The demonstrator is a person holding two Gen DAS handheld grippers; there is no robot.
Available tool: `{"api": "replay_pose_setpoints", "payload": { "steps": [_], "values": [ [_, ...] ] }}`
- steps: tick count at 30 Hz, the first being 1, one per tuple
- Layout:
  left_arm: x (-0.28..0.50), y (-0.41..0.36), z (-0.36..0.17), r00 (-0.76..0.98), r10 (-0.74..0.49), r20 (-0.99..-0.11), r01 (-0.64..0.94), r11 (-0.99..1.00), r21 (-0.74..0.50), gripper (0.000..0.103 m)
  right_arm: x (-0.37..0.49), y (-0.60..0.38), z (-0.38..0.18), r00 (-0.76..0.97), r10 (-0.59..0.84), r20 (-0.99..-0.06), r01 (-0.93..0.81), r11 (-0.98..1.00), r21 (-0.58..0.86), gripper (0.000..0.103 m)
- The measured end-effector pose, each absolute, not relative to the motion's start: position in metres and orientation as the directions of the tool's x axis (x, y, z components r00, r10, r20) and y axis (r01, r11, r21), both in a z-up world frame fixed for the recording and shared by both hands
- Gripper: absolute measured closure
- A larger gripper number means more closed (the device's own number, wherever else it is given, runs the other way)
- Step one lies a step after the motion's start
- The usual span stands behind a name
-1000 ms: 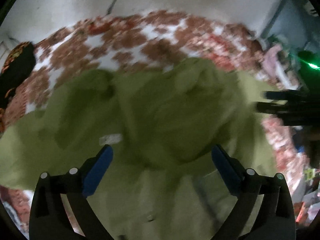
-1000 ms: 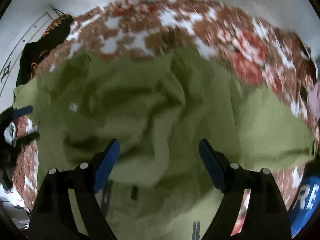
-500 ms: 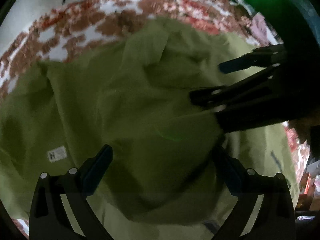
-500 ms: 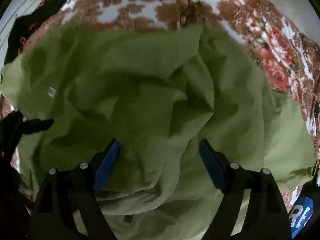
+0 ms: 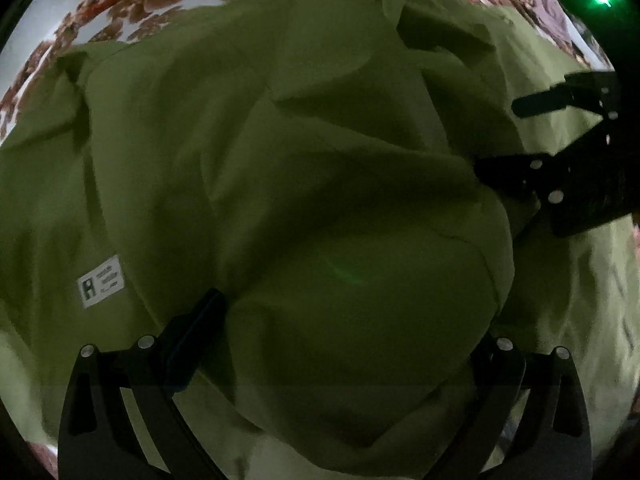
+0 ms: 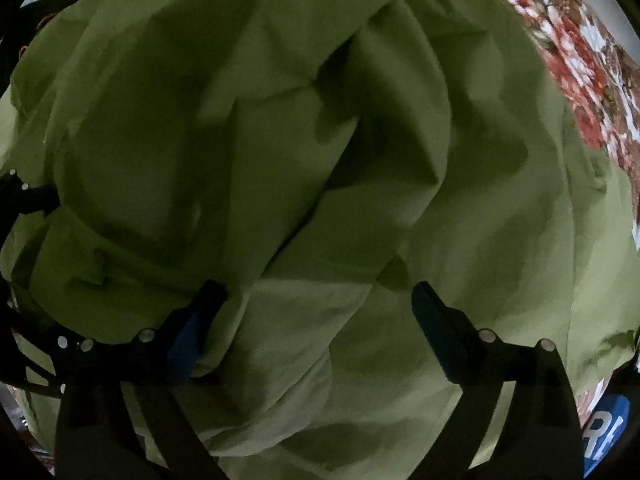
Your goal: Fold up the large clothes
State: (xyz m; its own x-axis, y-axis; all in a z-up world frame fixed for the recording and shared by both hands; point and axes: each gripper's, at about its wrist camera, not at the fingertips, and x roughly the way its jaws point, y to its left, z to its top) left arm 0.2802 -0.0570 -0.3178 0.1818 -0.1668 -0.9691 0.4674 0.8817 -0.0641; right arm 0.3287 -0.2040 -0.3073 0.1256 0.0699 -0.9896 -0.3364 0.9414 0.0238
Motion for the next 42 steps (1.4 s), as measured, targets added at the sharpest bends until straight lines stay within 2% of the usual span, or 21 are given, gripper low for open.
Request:
{"api": "replay_pose_setpoints", "payload": {
  "steps": [10,15,18,21,24,28,33,38,42],
  "values": [
    [0.264,-0.024,-0.2,0.353,-0.268,-0.896,0.409,0.906,-0.109,0.005,0.3,-0.211,-0.22,0.296,0.126,-0.947,-0.342,0.939,0.018,0.011],
    [0.279,-0.032,-0.177,0.408,-0.275,-0.871,0.39,0.915,-0.106,0.005,0.285,-0.212,-0.202,0.298,0.15,-0.943,-0.348,0.937,0.039,0.011],
    [0.288,-0.044,-0.188,0.392,-0.272,-0.879,0.418,0.904,-0.093,0.005,0.277,-0.205,-0.209,0.276,0.153,-0.949,-0.362,0.931,0.045,0.011],
    [0.3,-0.063,-0.213,0.295,-0.339,-0.893,0.471,0.865,-0.172,0.005,0.274,-0.198,-0.223,0.256,0.166,-0.952,-0.373,0.926,0.061,0.011],
    [0.31,-0.078,-0.241,0.231,-0.351,-0.907,0.507,0.839,-0.195,0.005,0.274,-0.187,-0.24,0.226,0.171,-0.959,-0.41,0.91,0.066,0.011],
    [0.321,-0.09,-0.285,0.177,-0.294,-0.939,0.541,0.827,-0.156,0.005,0.276,-0.172,-0.268,0.197,0.153,-0.969,-0.49,0.871,0.038,0.011],
    [0.334,-0.083,-0.326,0.127,-0.25,-0.96,0.548,0.824,-0.142,0.004,0.277,-0.169,-0.307,0.134,0.117,-0.984,-0.509,0.86,0.033,0.011],
    [0.331,-0.087,-0.336,0.133,-0.231,-0.964,0.594,0.797,-0.109,0.004,0.274,-0.172,-0.321,0.128,0.118,-0.985,-0.488,0.872,0.041,0.009],
    [0.329,-0.092,-0.313,0.147,-0.226,-0.963,0.602,0.793,-0.094,0.005,0.276,-0.171,-0.309,0.114,0.093,-0.989,-0.452,0.891,0.032,0.009]
  ]
}}
